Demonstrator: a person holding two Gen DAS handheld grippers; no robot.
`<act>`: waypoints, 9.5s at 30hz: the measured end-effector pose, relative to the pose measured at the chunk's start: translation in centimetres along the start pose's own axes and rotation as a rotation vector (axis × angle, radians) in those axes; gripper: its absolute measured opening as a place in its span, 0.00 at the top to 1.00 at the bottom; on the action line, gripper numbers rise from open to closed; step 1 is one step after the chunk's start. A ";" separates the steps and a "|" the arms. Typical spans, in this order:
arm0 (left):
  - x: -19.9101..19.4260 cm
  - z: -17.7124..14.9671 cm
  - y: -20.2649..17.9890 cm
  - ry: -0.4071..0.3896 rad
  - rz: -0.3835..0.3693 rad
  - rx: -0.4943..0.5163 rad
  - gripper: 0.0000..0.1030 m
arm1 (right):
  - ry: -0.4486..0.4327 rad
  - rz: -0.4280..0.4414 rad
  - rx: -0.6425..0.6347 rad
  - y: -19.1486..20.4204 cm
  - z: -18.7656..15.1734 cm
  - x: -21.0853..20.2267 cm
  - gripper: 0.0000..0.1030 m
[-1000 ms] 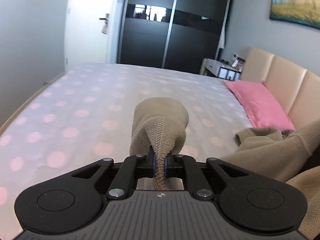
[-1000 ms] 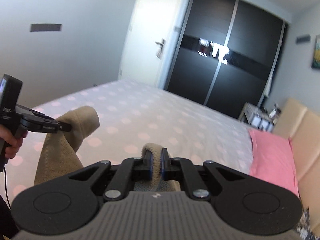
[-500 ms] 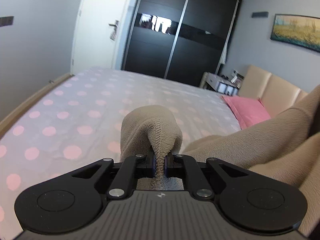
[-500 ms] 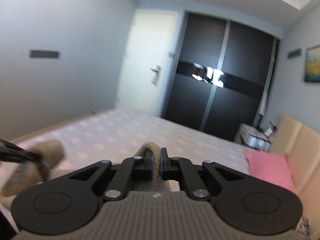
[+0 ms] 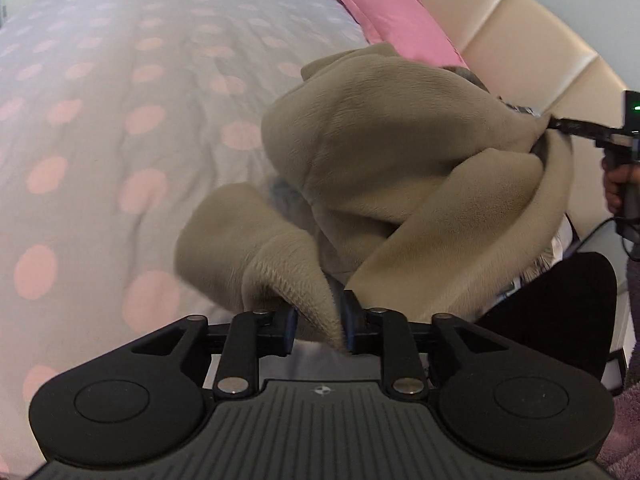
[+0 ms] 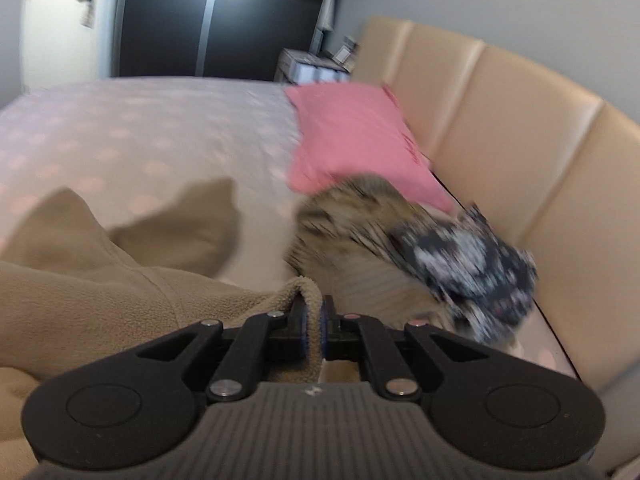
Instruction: Fold clothes
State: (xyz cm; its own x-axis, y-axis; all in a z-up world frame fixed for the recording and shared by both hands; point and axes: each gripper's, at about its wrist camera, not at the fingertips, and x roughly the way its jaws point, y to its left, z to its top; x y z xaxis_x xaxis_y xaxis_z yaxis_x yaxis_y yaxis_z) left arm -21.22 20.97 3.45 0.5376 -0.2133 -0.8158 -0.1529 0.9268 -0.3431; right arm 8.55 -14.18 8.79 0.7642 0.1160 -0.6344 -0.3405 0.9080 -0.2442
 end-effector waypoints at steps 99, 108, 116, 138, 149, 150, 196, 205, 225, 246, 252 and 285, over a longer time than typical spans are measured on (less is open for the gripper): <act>28.6 25.3 -8.5 0.074 -0.086 0.421 0.90 | 0.079 0.146 0.081 -10.2 -0.1 8.0 0.47; 28.0 25.0 -9.4 0.048 -0.046 0.401 0.90 | 0.385 0.373 0.027 -4.8 -5.3 10.7 0.33; 24.2 24.3 -9.3 -0.030 0.000 0.381 0.91 | 0.389 0.307 0.041 -3.0 -5.1 10.7 0.92; -11.6 19.1 -1.1 -0.581 0.175 0.172 1.00 | -0.296 0.238 -0.207 3.7 9.0 -14.6 0.93; -0.8 17.2 -1.8 -0.330 0.096 0.280 0.56 | -0.166 0.172 -0.153 1.7 5.7 -11.6 0.93; 0.4 17.4 -1.9 -0.314 0.086 0.288 0.54 | -0.150 0.168 -0.140 1.3 5.2 -10.6 0.93; 17.7 23.9 -8.5 -0.124 0.100 0.336 0.91 | -0.081 0.174 0.212 -5.7 -3.8 2.0 0.93; -1.2 20.6 -6.6 -0.467 0.134 0.259 0.91 | -0.398 0.176 0.116 -2.5 4.3 -8.5 0.93; -29.3 5.9 -9.5 -1.122 0.220 0.288 0.92 | -1.014 0.169 0.098 -0.9 8.3 -32.0 0.93; -25.6 7.2 -4.3 -0.999 0.329 0.259 0.91 | -0.830 0.295 0.006 4.5 10.0 -25.0 0.93; -16.5 14.4 1.7 -0.819 0.434 0.171 0.91 | -0.669 0.276 -0.138 10.9 13.0 -14.5 0.93; 6.3 17.9 20.5 -0.251 0.484 -0.021 0.55 | -0.056 0.295 -0.365 19.9 13.4 15.0 0.50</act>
State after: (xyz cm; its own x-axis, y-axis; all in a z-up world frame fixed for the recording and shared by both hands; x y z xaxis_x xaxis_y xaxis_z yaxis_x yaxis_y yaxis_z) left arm -6.11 44.18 -0.36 0.5831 0.3189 -0.7472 -0.4471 0.8939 0.0327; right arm 20.61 11.01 4.26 0.6308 0.3783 -0.6775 -0.7101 0.6333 -0.3076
